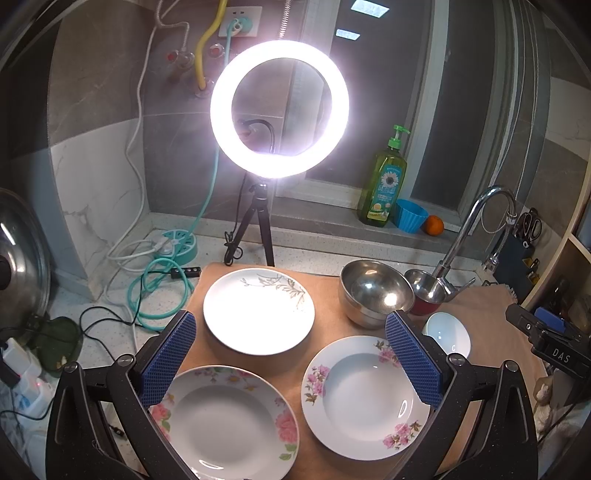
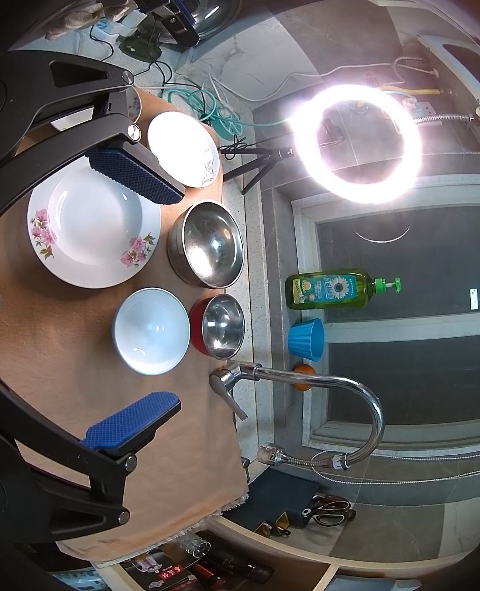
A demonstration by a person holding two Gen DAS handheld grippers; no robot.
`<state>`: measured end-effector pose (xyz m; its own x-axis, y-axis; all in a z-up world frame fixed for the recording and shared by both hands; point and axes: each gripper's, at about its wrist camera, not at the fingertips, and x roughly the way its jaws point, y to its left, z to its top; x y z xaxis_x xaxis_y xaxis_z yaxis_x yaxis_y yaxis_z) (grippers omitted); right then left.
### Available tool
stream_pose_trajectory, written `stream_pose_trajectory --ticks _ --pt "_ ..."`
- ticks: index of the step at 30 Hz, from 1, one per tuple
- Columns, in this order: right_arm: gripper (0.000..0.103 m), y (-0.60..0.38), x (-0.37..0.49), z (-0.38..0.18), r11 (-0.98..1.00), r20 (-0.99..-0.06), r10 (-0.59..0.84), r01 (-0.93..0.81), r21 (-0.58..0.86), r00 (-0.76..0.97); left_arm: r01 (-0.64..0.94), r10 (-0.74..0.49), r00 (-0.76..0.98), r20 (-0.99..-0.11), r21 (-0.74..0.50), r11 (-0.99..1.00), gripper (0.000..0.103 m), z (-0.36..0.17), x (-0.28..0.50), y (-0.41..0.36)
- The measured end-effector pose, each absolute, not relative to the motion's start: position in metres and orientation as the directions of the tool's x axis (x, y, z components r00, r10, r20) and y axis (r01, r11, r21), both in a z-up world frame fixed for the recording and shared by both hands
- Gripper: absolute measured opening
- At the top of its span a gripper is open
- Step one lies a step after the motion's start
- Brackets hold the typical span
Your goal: Organize plates and bowls
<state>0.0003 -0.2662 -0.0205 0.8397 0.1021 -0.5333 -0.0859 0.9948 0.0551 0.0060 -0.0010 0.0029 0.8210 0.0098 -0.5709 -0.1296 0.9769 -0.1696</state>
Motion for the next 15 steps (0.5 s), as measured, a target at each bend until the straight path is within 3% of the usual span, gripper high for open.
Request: stream_pose_trajectory --ticks 15 --pt "0.103 -0.2669 0.0005 -0.0202 0.995 -0.536 0.103 -0.085 0.058 0.838 -0.129 0.011 0.822 -0.570 -0.167 0.978 0.102 0.0025 0.0056 -0.0014"
